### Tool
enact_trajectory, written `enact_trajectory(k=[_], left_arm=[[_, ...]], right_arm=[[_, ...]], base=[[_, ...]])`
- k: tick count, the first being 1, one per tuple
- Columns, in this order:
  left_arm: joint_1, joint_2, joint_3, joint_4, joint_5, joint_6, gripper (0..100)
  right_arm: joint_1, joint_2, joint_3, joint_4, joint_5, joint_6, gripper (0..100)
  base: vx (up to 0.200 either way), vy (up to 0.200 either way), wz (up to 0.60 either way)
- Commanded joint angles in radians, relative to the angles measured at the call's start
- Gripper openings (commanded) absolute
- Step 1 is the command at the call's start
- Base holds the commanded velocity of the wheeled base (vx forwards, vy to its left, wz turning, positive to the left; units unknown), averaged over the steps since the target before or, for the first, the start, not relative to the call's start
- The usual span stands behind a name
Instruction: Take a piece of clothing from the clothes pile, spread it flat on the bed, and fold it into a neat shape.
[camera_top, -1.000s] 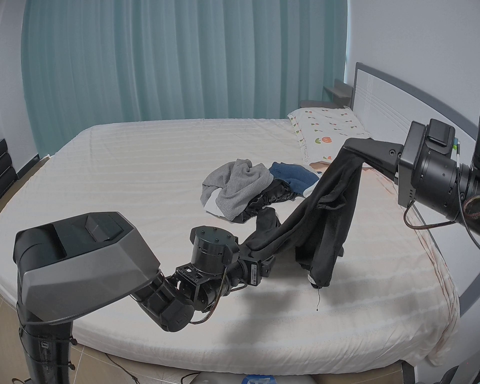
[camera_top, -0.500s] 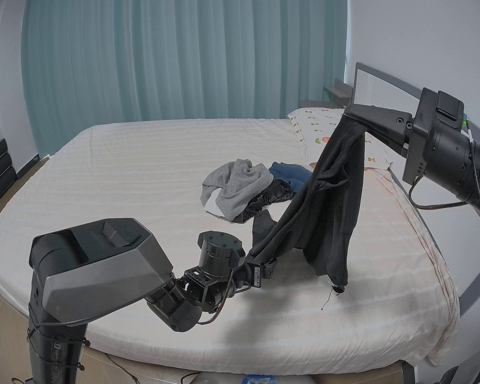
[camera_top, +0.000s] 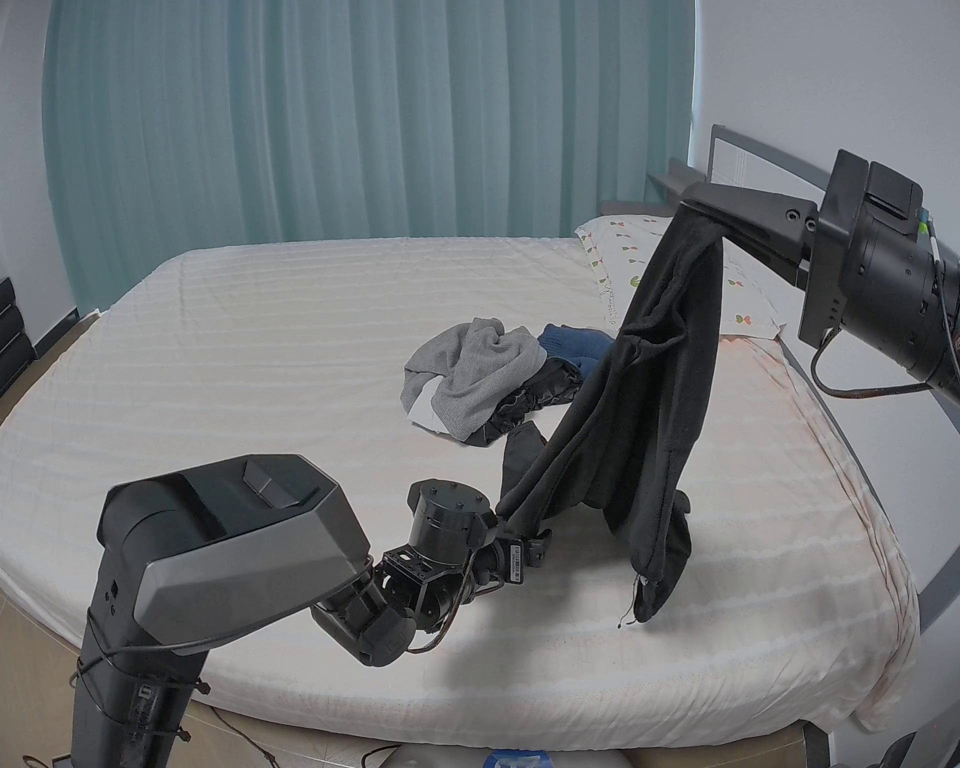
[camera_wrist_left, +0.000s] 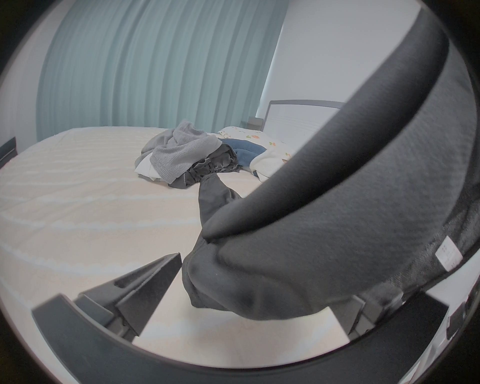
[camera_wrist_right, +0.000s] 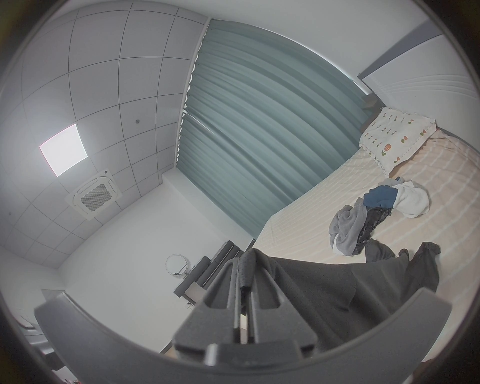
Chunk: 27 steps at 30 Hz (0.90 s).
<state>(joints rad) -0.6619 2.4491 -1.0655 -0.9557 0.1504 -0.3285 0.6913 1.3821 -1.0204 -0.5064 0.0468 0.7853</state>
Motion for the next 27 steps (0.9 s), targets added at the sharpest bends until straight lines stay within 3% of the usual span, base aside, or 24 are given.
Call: enact_trajectory(k=[1, 8, 15, 22, 27], left_arm=[[0.007, 0.030, -0.024, -0.001, 0.000, -0.010, 0], [0.030, -0.041, -0.008, 0.040, -0.003, -0.115, 0], [0.035, -0.257, 0.078, 0.117, -0.009, -0.188, 0], [0.077, -0.532, 0.114, 0.256, 0.005, -0.201, 0], [0.116, -0.602, 0.062, 0.333, 0.005, -0.211, 0]], right_arm=[[-0.013, 0.003, 0.010, 0.000, 0.002, 0.002, 0], [-0.033, -0.002, 0.029, 0.002, 0.001, 0.002, 0], [-0.102, 0.003, 0.071, 0.009, 0.015, 0.002, 0], [-0.291, 0.025, 0.082, 0.043, 0.058, -0.003, 0], [-0.381, 0.057, 0.075, 0.080, 0.064, -0.006, 0]], base=[[0.000, 0.000, 0.00], [0.000, 0.000, 0.00], [0.000, 0.000, 0.00], [0.000, 0.000, 0.00], [0.000, 0.000, 0.00]])
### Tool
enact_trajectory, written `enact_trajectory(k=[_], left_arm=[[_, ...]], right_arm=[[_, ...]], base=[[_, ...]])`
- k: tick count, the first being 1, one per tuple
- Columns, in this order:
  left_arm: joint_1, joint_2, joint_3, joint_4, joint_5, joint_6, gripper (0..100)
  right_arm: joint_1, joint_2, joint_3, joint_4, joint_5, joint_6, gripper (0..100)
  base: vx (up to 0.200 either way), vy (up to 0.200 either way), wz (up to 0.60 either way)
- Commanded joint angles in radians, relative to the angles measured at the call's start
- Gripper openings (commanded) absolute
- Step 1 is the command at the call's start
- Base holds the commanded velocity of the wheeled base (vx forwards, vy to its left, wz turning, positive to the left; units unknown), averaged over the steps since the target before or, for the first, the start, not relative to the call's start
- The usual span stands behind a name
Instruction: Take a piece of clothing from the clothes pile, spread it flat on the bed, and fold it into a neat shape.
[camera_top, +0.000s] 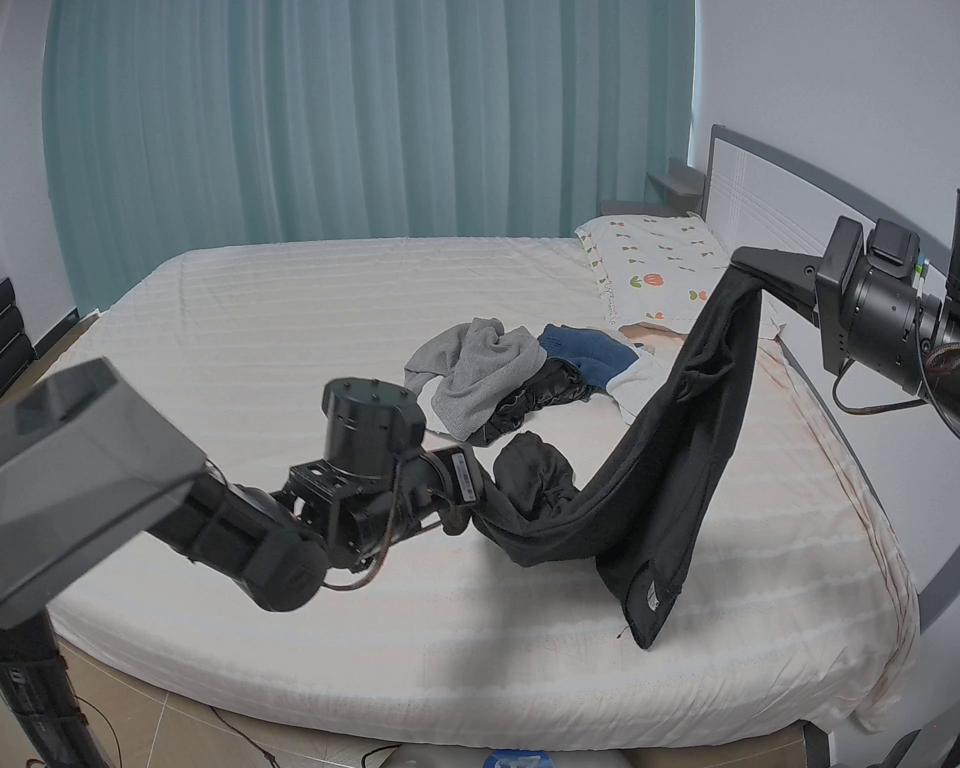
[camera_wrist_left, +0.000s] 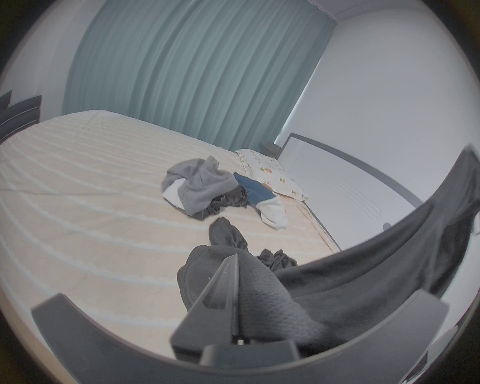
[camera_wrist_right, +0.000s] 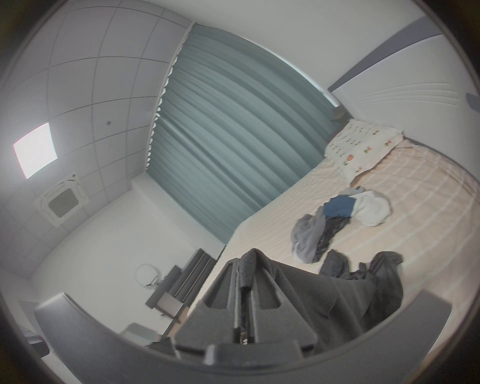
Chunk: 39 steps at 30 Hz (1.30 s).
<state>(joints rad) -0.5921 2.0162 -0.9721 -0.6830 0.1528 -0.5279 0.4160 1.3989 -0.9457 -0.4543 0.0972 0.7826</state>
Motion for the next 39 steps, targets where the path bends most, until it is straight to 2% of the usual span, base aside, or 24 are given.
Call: enact_trajectory(k=[1, 2, 6, 8, 9, 11, 14, 16, 18, 23, 28, 33, 39], left_arm=[[0.052, -0.191, -0.050, 0.089, 0.002, -0.015, 0], [0.061, -0.221, -0.079, 0.137, 0.002, -0.017, 0], [0.069, -0.278, -0.143, 0.252, 0.002, -0.018, 0], [0.071, -0.310, -0.177, 0.318, 0.001, -0.041, 0], [0.071, -0.310, -0.177, 0.318, 0.001, -0.041, 0], [0.069, -0.329, -0.223, 0.367, 0.002, -0.072, 0], [0.069, -0.335, -0.254, 0.433, 0.004, -0.109, 0], [0.069, -0.332, -0.246, 0.445, 0.005, -0.118, 0], [0.057, -0.324, -0.214, 0.450, 0.042, -0.172, 0], [0.034, -0.307, -0.197, 0.456, 0.047, -0.251, 0], [0.014, -0.287, -0.152, 0.450, 0.047, -0.262, 0], [-0.014, -0.281, -0.117, 0.448, 0.047, -0.265, 0], [-0.034, -0.277, -0.088, 0.451, 0.048, -0.302, 0]], right_arm=[[-0.128, 0.045, -0.002, 0.031, 0.013, -0.009, 0], [-0.155, 0.049, -0.008, 0.035, 0.002, -0.034, 0], [-0.175, 0.054, -0.011, 0.057, -0.028, -0.095, 0], [-0.175, 0.068, -0.024, 0.066, -0.091, -0.131, 0], [-0.175, 0.068, -0.024, 0.066, -0.091, -0.131, 0], [-0.164, 0.089, -0.057, 0.065, -0.188, -0.172, 0], [-0.146, 0.086, -0.087, 0.055, -0.226, -0.172, 0], [-0.144, 0.084, -0.082, 0.054, -0.231, -0.170, 0], [-0.132, 0.089, -0.050, 0.051, -0.238, -0.164, 0], [-0.108, 0.081, 0.012, 0.023, -0.237, -0.163, 0], [-0.074, 0.080, 0.058, -0.020, -0.237, -0.161, 0], [-0.072, 0.089, 0.067, -0.041, -0.235, -0.157, 0], [-0.054, 0.078, 0.071, -0.038, -0.228, -0.074, 0]], base=[[0.000, 0.000, 0.00], [0.000, 0.000, 0.00], [0.000, 0.000, 0.00], [0.000, 0.000, 0.00], [0.000, 0.000, 0.00], [0.000, 0.000, 0.00], [0.000, 0.000, 0.00], [0.000, 0.000, 0.00], [0.000, 0.000, 0.00], [0.000, 0.000, 0.00], [0.000, 0.000, 0.00], [0.000, 0.000, 0.00], [-0.200, 0.000, 0.00]])
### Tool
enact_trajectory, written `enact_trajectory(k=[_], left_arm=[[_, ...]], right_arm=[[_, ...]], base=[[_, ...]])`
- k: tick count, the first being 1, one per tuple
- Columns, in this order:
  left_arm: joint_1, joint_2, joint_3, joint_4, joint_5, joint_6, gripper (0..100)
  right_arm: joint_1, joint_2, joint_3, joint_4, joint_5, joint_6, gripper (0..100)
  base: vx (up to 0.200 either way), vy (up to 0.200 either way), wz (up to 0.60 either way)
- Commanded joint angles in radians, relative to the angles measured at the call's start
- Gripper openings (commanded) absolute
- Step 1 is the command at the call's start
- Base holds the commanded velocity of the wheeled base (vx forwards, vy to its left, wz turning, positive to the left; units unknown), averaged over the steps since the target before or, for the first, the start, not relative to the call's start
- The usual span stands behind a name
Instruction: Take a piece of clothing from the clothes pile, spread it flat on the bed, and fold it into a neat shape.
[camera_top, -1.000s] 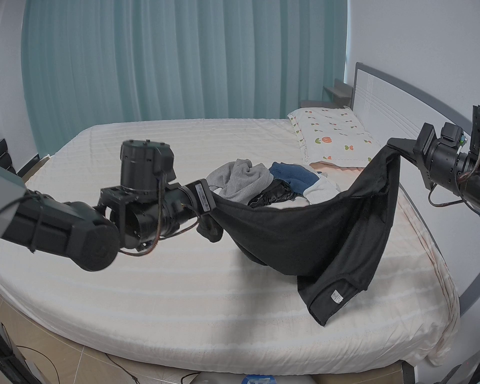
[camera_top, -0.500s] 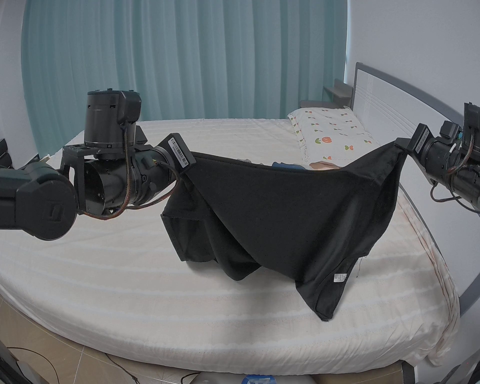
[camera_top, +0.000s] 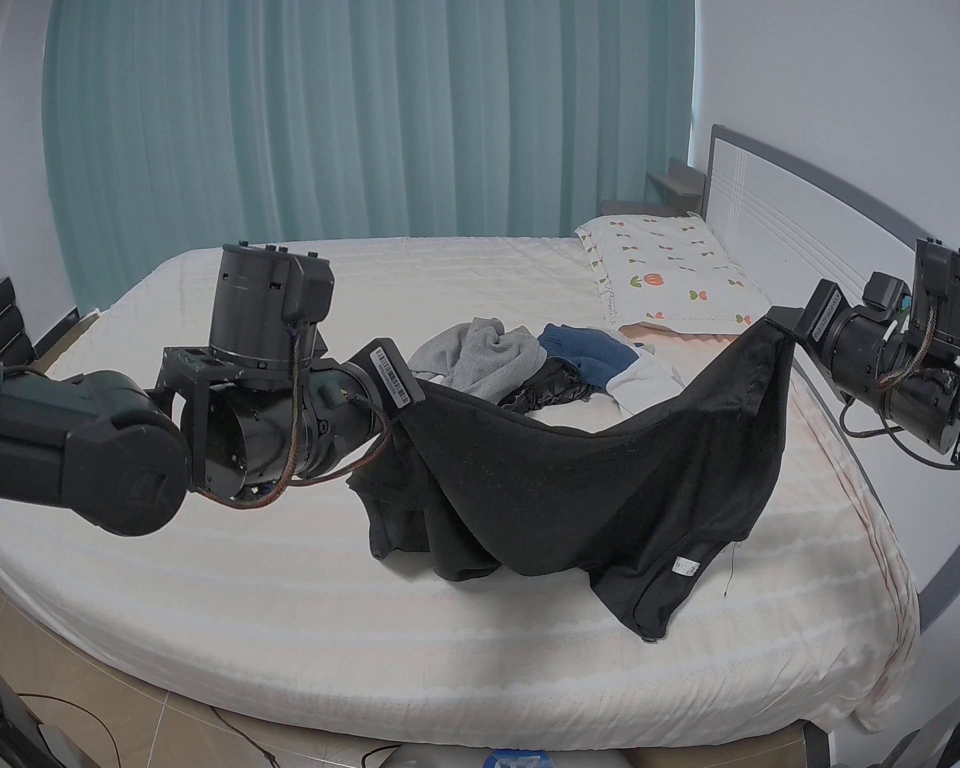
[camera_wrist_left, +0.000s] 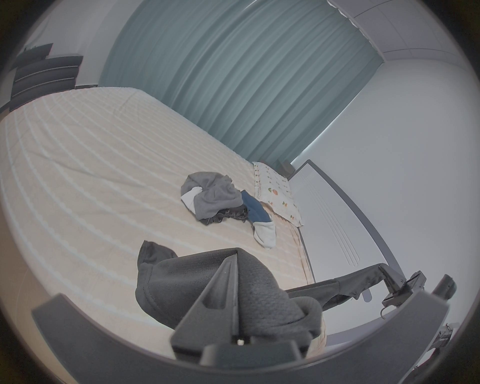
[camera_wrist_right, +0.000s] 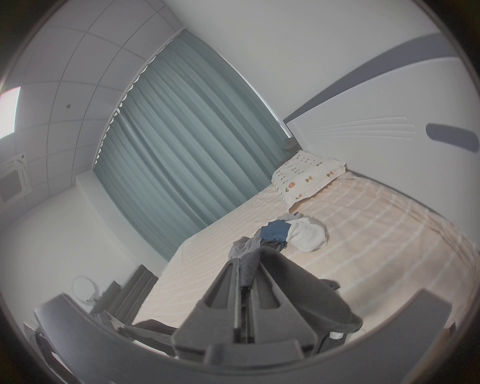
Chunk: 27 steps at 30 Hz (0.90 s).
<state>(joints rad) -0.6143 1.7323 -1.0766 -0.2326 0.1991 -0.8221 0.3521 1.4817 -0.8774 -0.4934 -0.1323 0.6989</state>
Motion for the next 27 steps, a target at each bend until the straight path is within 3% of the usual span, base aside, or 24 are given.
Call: enact_trajectory(k=[1, 13, 27], left_arm=[[-0.015, 0.004, 0.021, 0.001, 0.000, -0.017, 0], [-0.028, 0.023, 0.023, -0.002, 0.043, -0.028, 0], [-0.025, 0.012, 0.020, 0.001, 0.046, -0.028, 0]], right_arm=[[0.010, 0.000, 0.008, 0.001, -0.003, 0.013, 0], [0.011, 0.008, 0.015, 0.001, -0.007, 0.016, 0], [0.051, 0.026, 0.000, 0.001, -0.104, 0.002, 0]], base=[[0.000, 0.000, 0.00], [0.000, 0.000, 0.00], [0.000, 0.200, 0.00]])
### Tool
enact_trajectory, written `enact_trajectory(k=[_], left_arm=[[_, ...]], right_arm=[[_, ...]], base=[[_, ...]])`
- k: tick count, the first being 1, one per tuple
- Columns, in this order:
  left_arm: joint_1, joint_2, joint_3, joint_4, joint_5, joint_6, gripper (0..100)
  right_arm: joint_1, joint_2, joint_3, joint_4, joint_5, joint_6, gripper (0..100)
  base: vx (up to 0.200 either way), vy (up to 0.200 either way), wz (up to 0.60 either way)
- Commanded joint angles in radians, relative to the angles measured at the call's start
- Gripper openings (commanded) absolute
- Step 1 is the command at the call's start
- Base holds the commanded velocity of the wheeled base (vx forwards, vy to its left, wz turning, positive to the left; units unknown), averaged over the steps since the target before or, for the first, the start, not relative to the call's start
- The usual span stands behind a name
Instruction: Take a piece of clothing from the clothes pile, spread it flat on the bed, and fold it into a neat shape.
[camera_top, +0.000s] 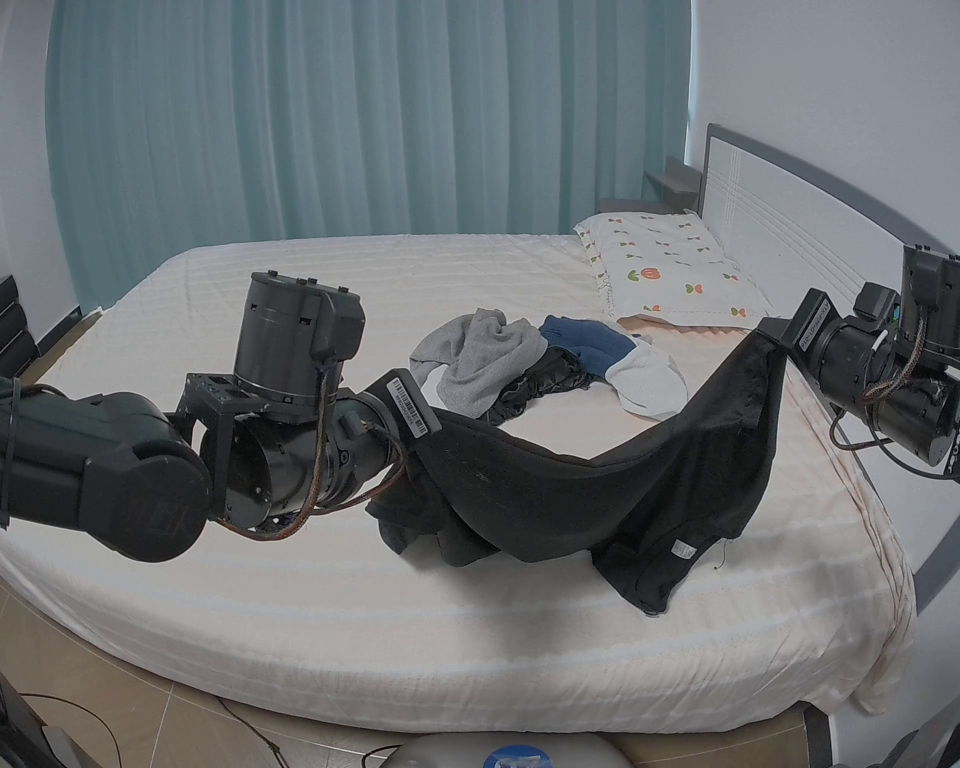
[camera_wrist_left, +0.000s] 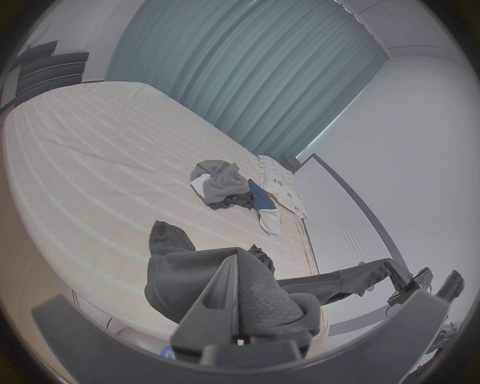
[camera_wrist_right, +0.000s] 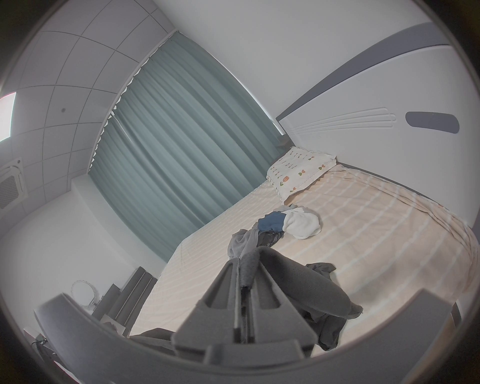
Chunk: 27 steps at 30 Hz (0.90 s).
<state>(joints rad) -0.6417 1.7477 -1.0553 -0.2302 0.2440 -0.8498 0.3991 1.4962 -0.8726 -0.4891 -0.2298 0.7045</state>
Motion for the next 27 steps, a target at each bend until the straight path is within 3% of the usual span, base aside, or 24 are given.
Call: enact_trajectory(k=[1, 22, 27], left_arm=[[0.002, -0.005, -0.002, 0.000, 0.001, 0.000, 0], [0.011, -0.060, -0.002, 0.002, 0.008, 0.003, 0], [0.028, -0.080, -0.003, 0.003, 0.008, 0.005, 0]], right_arm=[[0.004, 0.013, -0.005, -0.003, -0.010, -0.005, 0], [0.027, 0.073, -0.092, -0.011, -0.060, -0.048, 0], [0.055, 0.076, -0.102, -0.077, -0.062, -0.053, 0]], base=[[0.000, 0.200, 0.00], [0.000, 0.200, 0.00], [0.000, 0.200, 0.00]])
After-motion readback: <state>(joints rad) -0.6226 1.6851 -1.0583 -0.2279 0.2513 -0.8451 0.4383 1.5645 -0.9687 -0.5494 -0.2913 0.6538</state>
